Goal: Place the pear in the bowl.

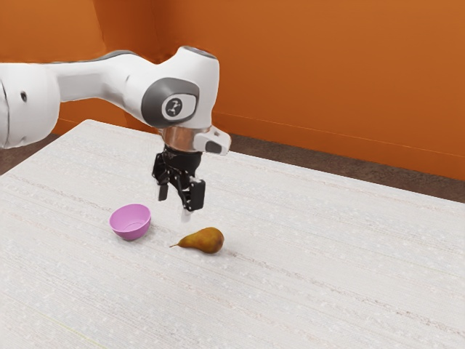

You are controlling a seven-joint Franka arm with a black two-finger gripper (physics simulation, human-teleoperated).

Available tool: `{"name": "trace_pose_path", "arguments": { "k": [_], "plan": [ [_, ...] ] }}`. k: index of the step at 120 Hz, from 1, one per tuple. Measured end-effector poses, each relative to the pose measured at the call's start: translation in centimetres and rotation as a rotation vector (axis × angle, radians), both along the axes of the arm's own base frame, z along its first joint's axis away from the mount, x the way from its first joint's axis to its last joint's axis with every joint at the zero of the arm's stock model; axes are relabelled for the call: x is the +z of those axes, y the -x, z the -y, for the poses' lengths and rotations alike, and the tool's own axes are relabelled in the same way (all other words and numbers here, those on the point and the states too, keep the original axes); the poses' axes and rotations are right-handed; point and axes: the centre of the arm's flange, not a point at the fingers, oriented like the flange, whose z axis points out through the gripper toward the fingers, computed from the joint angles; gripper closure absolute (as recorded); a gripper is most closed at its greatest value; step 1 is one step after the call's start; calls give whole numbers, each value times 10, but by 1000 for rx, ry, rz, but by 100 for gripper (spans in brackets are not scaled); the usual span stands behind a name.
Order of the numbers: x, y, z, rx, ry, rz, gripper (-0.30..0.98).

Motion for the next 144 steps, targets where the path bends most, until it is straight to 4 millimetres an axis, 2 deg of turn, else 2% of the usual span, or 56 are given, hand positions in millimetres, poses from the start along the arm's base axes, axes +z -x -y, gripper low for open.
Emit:
{"name": "trace_pose_path", "arguments": {
  "k": [7, 17, 35, 44, 57, 76, 92, 100, 126, 144],
  "plan": [
    [-33, -13, 4, -76, 12, -2, 0],
    [-60, -26, 9, -196, 31, 10, 0],
    [-86, -40, 17, -384, 72, 22, 0],
    [-101, -40, 18, -467, 93, 11, 0],
    [-123, -35, 3, -554, 149, 6, 0],
    [-124, -48, -24, -599, 321, 112, 0],
    [-123, -54, -30, -682, 397, 168, 0],
    [-130, -57, -32, -730, 415, 173, 0],
    [-154, -64, -67, -823, 444, 163, 0],
    [-171, -64, -71, -888, 474, 152, 0]
  ]
}}
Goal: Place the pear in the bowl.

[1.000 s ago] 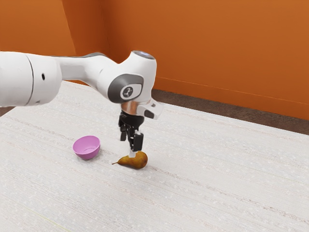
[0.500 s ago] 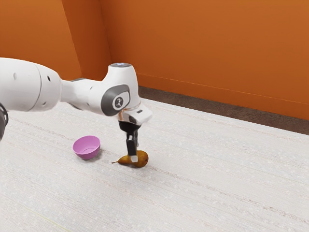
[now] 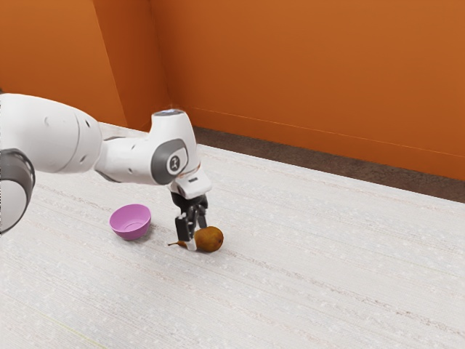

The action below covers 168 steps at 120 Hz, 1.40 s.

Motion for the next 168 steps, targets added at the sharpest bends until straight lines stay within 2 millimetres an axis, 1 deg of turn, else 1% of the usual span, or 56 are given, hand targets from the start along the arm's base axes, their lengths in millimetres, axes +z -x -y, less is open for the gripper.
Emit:
{"name": "trace_pose_path", "arguments": {
  "k": [10, 14, 22, 36, 48, 66, 81, 92, 96, 110, 122, 140, 152, 159, 164, 168],
  "plan": [
    [-4, -1, 0, -35, 11, 5, -3],
    [-3, -2, -3, -44, 12, 10, 0],
    [0, -5, -9, -63, 14, 23, 0],
    [1, -8, -10, -103, 20, 35, 0],
    [-9, -7, -10, -129, 27, 28, 0],
    [-30, -7, -11, -160, 26, 11, 0],
    [-39, -6, -12, -178, 29, 12, 0],
    [-41, -7, -12, -189, 33, 18, 0],
    [-41, -7, -12, -189, 37, 21, 3],
    [-38, -8, -11, -188, 47, 34, 22],
    [-29, -11, -10, -194, 53, 54, 31],
    [-5, -15, -8, -203, 60, 93, 42],
    [22, -18, -8, -210, 67, 132, 47],
    [43, -19, -9, -212, 71, 162, 52],
    [58, -20, -16, -205, 70, 182, 53],
    [73, -21, -27, -193, 64, 201, 54]
  ]
}}
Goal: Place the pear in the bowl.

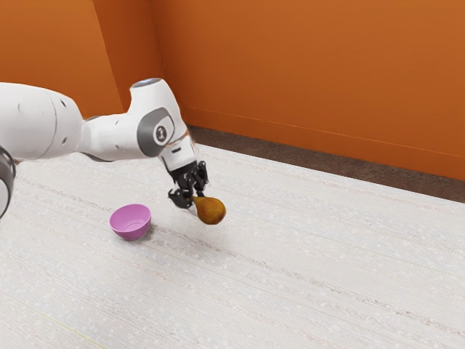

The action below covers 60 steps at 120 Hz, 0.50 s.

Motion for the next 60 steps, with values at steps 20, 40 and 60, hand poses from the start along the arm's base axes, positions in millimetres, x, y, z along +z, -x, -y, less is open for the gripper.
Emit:
{"name": "trace_pose_path", "arguments": {
  "k": [20, 40, 60],
  "plan": [
    [61, 3, -87, 102, -48, 57, 55],
    [70, 23, -157, 180, -103, 10, 54],
    [45, 41, -186, 213, -128, -68, 54]
  ]
}}
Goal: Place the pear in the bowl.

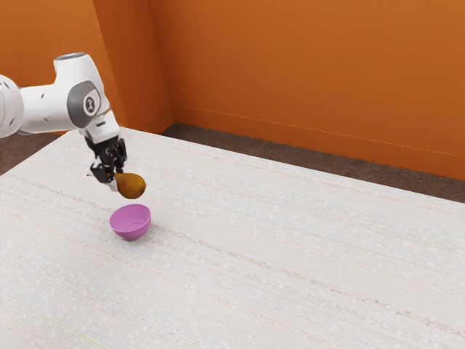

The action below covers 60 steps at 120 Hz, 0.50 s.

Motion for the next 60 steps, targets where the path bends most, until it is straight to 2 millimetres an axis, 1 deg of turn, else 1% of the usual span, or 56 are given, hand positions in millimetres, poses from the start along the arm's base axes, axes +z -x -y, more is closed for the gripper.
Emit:
{"name": "trace_pose_path", "arguments": {
  "k": [26, 60],
  "plan": [
    [-31, 14, -5, 8, 1, -51, 54],
    [-45, 13, -13, 15, -22, -42, 54]
  ]
}}
